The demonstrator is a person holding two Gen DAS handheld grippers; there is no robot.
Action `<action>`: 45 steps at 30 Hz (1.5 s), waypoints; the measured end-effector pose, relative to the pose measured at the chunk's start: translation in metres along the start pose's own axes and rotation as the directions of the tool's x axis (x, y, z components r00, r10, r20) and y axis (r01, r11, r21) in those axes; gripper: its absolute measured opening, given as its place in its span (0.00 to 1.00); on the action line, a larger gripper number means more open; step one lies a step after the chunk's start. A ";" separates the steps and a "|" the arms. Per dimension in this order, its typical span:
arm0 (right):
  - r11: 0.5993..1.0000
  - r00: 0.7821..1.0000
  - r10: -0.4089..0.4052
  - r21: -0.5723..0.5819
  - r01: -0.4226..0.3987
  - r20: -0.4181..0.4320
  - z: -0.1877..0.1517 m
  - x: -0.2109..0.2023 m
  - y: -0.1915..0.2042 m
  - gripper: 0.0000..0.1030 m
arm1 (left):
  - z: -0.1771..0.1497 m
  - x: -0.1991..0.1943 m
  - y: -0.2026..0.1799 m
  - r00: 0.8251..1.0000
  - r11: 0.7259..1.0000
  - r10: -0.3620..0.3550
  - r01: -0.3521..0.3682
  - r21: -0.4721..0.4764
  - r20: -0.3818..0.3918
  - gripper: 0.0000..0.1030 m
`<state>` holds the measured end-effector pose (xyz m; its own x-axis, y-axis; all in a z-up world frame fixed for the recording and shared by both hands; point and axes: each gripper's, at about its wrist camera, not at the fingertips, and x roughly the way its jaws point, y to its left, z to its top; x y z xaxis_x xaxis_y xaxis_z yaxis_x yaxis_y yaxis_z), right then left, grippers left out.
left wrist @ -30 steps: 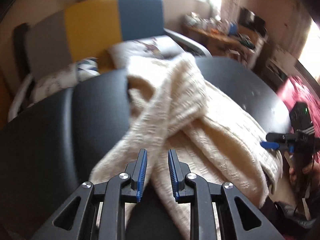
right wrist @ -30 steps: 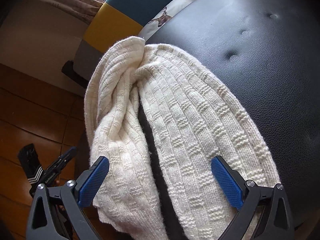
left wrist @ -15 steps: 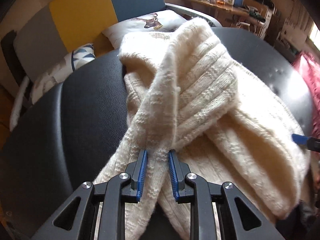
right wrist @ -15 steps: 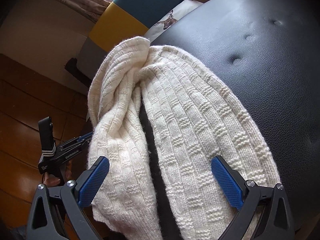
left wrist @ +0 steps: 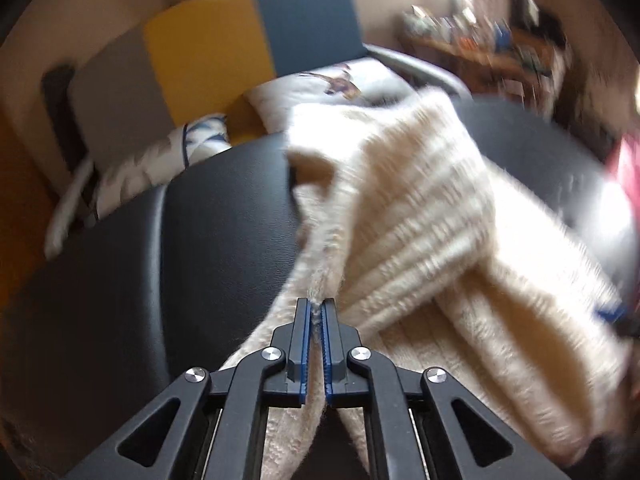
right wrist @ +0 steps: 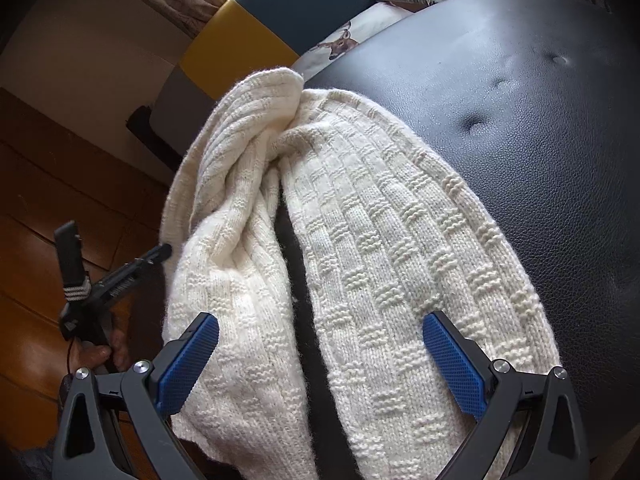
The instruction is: Fold clothes
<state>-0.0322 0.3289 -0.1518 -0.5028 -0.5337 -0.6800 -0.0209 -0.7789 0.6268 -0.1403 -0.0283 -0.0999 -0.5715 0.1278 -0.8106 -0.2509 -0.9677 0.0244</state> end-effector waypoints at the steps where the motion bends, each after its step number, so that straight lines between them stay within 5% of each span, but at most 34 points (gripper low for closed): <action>1: 1.000 1.000 -0.010 -0.004 0.010 -0.011 0.002 0.001 0.003 1.00 | 0.001 -0.008 0.021 1.000 0.998 -0.010 0.011 -0.063 0.014 0.04; 5: 0.998 0.999 -0.029 -0.055 0.027 -0.026 0.020 0.002 0.023 1.00 | 0.004 -0.039 0.104 0.998 0.954 -0.022 0.040 -0.297 0.063 0.03; 8: 0.992 0.999 -0.046 -0.114 0.045 -0.005 0.040 0.006 0.043 1.00 | -0.010 -0.053 0.162 0.997 0.916 0.067 -0.045 -0.398 0.043 0.03; 13: 0.973 0.980 -0.191 -0.145 0.180 -0.062 0.066 0.045 0.049 1.00 | -0.043 -0.068 0.216 0.974 0.866 0.227 -0.211 -0.454 -0.020 0.03; 17: 0.973 0.964 -0.215 -0.117 0.199 -0.153 0.069 0.076 0.035 1.00 | -0.073 -0.065 0.251 0.963 0.821 0.239 -0.270 -0.503 -0.125 0.04; 19: 0.973 0.965 -0.215 -0.122 0.198 -0.152 0.068 0.076 0.035 1.00 | -0.081 -0.066 0.261 0.978 0.792 0.171 -0.211 -0.573 -0.124 0.05; 22: 0.982 0.973 -0.175 -0.094 0.162 -0.149 0.068 0.072 0.026 1.00 | -0.095 -0.081 0.252 0.999 0.745 -0.042 0.028 -0.666 -0.005 0.15; 24: 0.989 0.981 -0.139 -0.076 0.129 -0.139 0.066 0.068 0.019 1.00 | -0.101 -0.090 0.230 0.968 0.695 -0.220 0.244 -0.676 0.122 0.16; 27: 0.995 0.988 -0.088 -0.049 0.082 -0.123 0.064 0.062 0.010 1.00 | -0.101 -0.092 0.174 0.870 0.642 -0.447 0.473 -0.603 0.207 0.18; 31: 0.996 0.990 -0.078 -0.061 0.072 -0.118 0.061 0.056 0.010 1.00 | -0.095 -0.066 0.089 0.730 0.564 -0.667 0.626 -0.539 0.149 0.20; 34: 0.994 0.990 -0.083 -0.084 0.074 -0.115 0.058 0.055 0.014 1.00 | -0.097 -0.042 0.040 0.669 0.533 -0.740 0.647 -0.545 0.071 0.20; 36: 0.994 0.991 -0.076 -0.091 0.066 -0.111 0.058 0.056 0.014 1.00 | -0.098 -0.028 0.023 0.651 0.518 -0.758 0.643 -0.564 0.046 0.21; 42: 0.981 0.987 -0.112 -0.171 0.092 -0.116 0.066 0.060 0.029 1.00 | -0.106 -0.008 0.010 0.689 0.534 -0.725 0.557 -0.637 -0.005 0.26; 45: 0.955 0.969 -0.191 -0.257 0.146 -0.158 0.073 0.075 0.043 1.00 | -0.103 0.006 -0.002 0.670 0.501 -0.742 0.539 -0.677 -0.015 0.27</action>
<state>-0.1338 0.2792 -0.1479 -0.3470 -0.4202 -0.8385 0.1288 -0.9069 0.4012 -0.0626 -0.0480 -0.1656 -0.1851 0.8003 -0.5703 0.0954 -0.5630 -0.8209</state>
